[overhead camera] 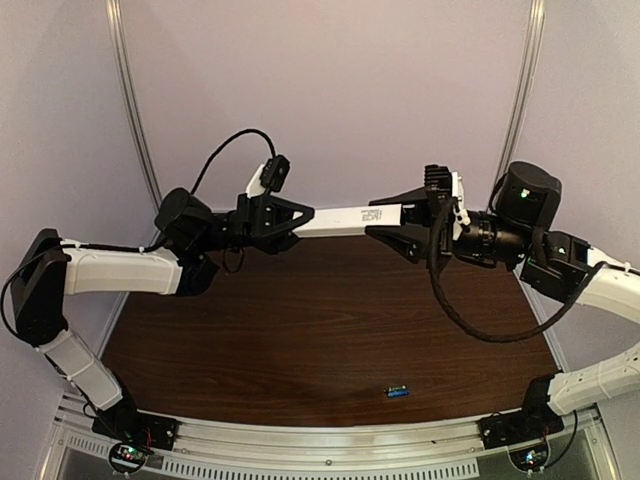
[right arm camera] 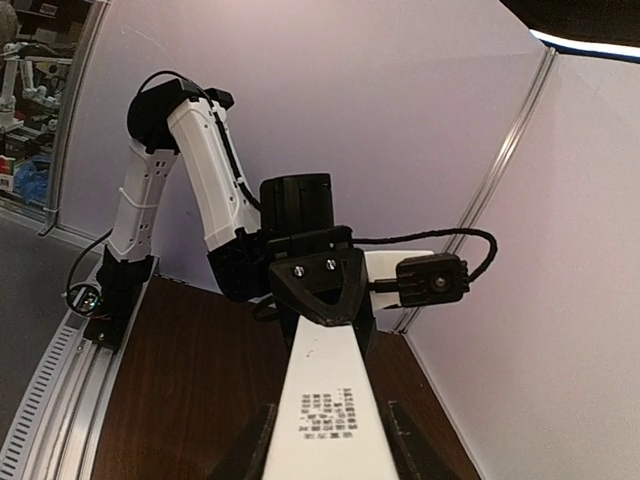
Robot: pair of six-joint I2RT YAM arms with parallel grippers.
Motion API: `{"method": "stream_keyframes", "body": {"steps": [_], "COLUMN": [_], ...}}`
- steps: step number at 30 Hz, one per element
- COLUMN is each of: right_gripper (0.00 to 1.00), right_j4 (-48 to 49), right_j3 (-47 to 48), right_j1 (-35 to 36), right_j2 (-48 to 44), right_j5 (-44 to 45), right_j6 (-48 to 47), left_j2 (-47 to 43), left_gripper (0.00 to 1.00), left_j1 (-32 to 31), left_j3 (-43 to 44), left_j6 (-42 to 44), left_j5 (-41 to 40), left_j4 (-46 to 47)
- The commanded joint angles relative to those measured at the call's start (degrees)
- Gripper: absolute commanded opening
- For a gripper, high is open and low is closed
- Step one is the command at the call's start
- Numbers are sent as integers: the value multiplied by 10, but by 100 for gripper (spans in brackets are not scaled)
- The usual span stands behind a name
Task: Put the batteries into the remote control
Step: Pass from the right arm to the left
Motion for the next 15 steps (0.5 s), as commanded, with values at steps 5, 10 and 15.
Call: {"method": "stream_keyframes", "body": {"steps": [5, 10, 15], "right_gripper": [68, 79, 85], "right_j4": [-115, -160, -236], "right_j3": [7, 13, 47], "right_j1": [-7, -7, -7], "right_j2": [-30, -39, -25], "right_j5": [127, 154, 171], "right_j6": [-17, -12, -21], "left_j2": [-10, -12, -34], "left_gripper": [0, 0, 0], "left_j1": [6, 8, 11], "left_j3": [6, 8, 18], "left_j6": [43, 76, 186], "left_j5": [27, 35, 22], "left_j4": [26, -15, -180]}}
